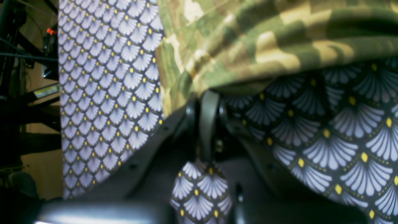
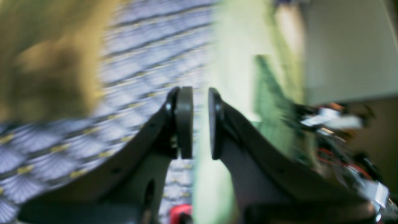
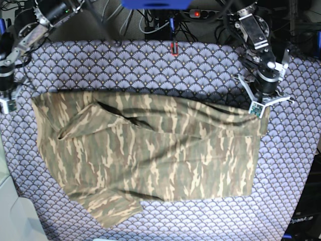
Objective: Fold the T-shirt properly
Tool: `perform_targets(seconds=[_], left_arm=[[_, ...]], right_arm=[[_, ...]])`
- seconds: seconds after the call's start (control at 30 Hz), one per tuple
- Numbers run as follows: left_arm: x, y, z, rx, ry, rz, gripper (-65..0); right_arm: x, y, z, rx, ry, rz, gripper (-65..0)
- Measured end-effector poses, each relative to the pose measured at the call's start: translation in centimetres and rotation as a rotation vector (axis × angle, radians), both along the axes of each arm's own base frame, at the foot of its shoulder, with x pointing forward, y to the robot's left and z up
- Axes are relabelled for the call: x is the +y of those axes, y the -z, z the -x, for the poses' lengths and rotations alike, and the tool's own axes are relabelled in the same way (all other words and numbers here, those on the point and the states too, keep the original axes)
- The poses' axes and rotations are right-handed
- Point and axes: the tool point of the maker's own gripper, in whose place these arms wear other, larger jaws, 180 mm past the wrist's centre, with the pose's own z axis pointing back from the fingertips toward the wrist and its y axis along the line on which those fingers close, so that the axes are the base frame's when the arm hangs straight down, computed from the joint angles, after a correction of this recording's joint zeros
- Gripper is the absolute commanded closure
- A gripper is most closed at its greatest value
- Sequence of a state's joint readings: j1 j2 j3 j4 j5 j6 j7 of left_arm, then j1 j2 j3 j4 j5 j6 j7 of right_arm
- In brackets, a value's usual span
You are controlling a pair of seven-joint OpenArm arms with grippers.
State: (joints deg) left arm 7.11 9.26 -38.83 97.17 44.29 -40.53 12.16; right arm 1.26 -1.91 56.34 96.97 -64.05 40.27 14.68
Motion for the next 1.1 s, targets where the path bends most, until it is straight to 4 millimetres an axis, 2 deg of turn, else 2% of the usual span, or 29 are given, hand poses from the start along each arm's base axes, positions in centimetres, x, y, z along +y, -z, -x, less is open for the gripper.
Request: perform_targets(seconds=[0.13,0.27,0.4,0.53,0.73,0.9,1.1], left_arm=[[0.0,0.0,0.0,0.001,0.0,0.001,0.0],[0.0,0.1,0.0,0.001,0.0,0.0,0.0],[0.0,0.1,0.0,0.001,0.0,0.001,0.0],[0.0,0.1,0.0,0.002,0.0,0.001,0.0],[0.0,0.1,0.0,0.001,0.0,0.001,0.0],[0.0,0.1,0.0,0.001,0.0,0.002,0.0],[-0.4,1.4,0.2,0.031,0.002,0.026,0.0]], right_arm=[[0.2,0.1,0.8,0.017,0.016,0.0,-10.7],[0.2,-0.6,0.4,-0.007,0.013,0.009,-10.6],[0.0,0.5,1.4,0.005,0.077,-0.039,-10.6],[-0.3,-0.4,0.8,-0.04,0.086,-0.046,-10.4],[0.3,0.6,1.3,-0.025,0.098,-0.075,-10.3],[0.4,0.5,1.2,-0.028,0.097,-0.075,-10.3],[0.3,0.5,1.2,-0.029,0.097,-0.075,-10.3]])
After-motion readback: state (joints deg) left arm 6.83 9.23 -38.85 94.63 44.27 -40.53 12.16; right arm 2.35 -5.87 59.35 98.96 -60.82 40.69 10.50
